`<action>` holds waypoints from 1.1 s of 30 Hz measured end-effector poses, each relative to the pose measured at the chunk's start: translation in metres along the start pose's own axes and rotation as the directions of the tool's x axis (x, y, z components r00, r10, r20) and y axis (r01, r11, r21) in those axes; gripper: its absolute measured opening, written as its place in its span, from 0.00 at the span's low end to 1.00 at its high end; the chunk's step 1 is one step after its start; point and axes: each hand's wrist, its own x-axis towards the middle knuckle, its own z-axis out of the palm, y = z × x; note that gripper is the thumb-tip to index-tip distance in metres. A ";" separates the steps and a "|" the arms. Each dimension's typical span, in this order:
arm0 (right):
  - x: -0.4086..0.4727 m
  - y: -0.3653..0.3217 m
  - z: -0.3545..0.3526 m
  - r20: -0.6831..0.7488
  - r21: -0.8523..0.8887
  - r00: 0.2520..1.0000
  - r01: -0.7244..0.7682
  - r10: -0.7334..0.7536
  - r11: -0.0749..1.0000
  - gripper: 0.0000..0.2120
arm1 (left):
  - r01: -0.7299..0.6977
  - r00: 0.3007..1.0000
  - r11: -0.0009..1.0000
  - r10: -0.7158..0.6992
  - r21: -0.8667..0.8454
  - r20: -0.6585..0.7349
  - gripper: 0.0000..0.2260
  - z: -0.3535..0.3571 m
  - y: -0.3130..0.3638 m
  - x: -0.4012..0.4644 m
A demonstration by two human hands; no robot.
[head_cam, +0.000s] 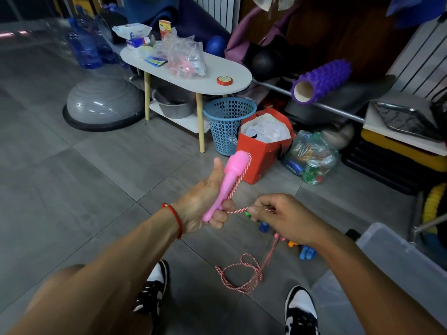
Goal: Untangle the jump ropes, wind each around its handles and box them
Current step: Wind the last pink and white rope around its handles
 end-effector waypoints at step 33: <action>0.005 -0.019 0.004 -0.161 -0.549 0.962 0.098 -0.220 0.830 0.29 | -0.367 0.920 0.244 0.236 0.898 0.312 0.21 -0.029 -0.013 0.002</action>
